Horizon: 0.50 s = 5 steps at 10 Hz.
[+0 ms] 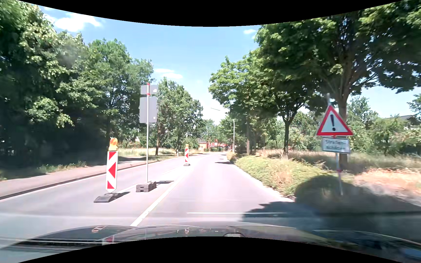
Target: Follow the waypoints while adhering to traffic rules and regulations
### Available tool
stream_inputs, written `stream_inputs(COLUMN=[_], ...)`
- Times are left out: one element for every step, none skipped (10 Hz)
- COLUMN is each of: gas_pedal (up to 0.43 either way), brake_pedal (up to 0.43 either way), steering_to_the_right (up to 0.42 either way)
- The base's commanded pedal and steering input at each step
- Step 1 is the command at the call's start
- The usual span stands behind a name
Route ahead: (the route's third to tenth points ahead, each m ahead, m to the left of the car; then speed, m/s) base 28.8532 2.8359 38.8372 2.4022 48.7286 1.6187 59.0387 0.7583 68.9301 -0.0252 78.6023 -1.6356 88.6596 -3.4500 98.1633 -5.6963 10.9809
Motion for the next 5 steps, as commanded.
stream_inputs(gas_pedal=[0.169,0.169,0.169,0.169,0.169], brake_pedal=[0.000,0.000,0.000,0.000,0.000], steering_to_the_right=[-0.011,-0.010,-0.010,-0.010,-0.010])
